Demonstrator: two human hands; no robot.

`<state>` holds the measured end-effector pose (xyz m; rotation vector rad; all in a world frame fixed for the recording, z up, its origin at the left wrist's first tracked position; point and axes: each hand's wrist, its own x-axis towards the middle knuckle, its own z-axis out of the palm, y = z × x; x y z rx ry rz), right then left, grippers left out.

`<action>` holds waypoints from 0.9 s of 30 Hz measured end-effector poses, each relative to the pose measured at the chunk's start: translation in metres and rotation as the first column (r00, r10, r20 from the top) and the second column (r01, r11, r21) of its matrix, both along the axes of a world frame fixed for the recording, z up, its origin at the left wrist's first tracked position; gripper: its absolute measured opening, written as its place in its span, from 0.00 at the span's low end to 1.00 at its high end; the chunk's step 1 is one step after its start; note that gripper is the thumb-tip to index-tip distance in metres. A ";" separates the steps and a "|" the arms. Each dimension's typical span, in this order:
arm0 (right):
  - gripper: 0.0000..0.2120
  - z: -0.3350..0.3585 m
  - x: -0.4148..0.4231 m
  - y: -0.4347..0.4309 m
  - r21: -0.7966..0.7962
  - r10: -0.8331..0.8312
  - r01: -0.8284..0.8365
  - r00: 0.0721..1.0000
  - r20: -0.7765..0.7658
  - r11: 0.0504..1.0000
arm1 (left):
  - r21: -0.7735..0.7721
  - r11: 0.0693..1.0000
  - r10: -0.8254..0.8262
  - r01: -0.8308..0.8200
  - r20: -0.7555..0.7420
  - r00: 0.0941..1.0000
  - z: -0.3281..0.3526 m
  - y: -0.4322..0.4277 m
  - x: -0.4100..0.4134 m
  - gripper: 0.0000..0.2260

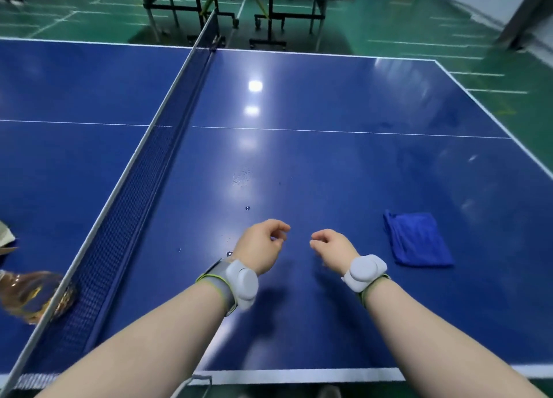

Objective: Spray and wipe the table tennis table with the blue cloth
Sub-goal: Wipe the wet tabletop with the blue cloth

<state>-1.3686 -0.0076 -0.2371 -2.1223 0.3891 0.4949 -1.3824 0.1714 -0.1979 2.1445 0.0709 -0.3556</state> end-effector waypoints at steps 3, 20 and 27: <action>0.16 -0.014 0.004 -0.045 -0.057 -0.051 0.049 0.998 -0.035 0.997 | 0.020 1.000 -0.018 0.018 -0.038 0.999 -0.008 -0.022 0.003 0.11; 0.27 -0.080 0.063 -0.231 -0.626 0.154 -0.187 0.982 -0.108 0.757 | 0.379 0.920 0.046 0.102 -0.363 0.931 -0.073 -0.115 0.010 0.20; 0.30 -0.099 0.061 -0.233 -0.652 0.178 -0.278 0.960 -0.217 0.705 | 0.449 0.883 0.038 0.134 -0.353 0.935 -0.084 -0.109 0.000 0.14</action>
